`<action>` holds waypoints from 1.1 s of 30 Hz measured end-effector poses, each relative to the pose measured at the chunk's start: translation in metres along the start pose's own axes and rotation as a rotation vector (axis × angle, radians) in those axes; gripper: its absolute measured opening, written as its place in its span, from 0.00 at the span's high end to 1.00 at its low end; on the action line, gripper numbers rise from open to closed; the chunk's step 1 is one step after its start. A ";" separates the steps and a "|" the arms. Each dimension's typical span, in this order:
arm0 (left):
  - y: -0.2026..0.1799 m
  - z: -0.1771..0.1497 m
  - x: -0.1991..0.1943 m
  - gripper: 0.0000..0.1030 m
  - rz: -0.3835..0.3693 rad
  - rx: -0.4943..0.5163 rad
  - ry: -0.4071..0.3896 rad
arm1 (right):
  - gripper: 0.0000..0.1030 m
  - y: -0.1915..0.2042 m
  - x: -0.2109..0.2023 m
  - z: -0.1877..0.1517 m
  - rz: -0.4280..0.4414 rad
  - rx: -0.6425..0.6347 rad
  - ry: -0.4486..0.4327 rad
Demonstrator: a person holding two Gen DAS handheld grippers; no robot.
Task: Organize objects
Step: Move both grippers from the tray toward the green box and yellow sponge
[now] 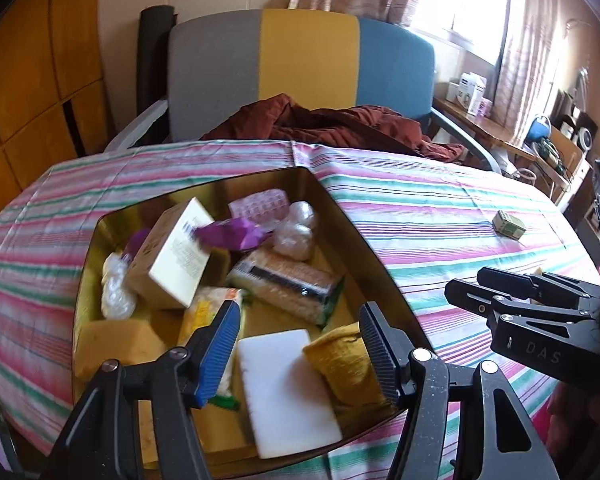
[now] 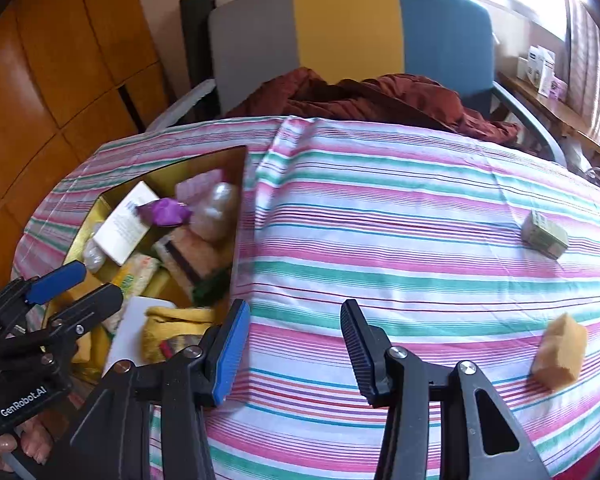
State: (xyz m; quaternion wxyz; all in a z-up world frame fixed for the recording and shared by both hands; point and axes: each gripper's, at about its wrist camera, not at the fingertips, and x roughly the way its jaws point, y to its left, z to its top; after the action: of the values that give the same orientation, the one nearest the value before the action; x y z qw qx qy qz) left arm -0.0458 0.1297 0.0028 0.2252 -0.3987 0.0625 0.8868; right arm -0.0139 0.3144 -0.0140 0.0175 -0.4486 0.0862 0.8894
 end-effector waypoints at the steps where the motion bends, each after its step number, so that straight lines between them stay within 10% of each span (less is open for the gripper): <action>1: -0.003 0.001 0.001 0.39 -0.001 0.008 -0.001 | 0.54 -0.003 0.000 0.000 -0.003 0.004 0.001; 18: -0.046 0.017 0.013 0.39 -0.018 0.139 -0.004 | 0.54 -0.050 -0.007 0.001 -0.056 0.049 0.019; 33: -0.093 0.027 0.027 0.39 -0.053 0.259 0.011 | 0.54 -0.181 -0.036 0.006 -0.194 0.314 0.006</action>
State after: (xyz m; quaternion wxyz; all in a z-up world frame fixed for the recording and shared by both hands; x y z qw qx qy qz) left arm -0.0382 0.2300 0.0078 0.2976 -0.3726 0.1669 0.8630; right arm 0.0225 0.4953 -0.0064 0.1727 -0.4491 0.1802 0.8579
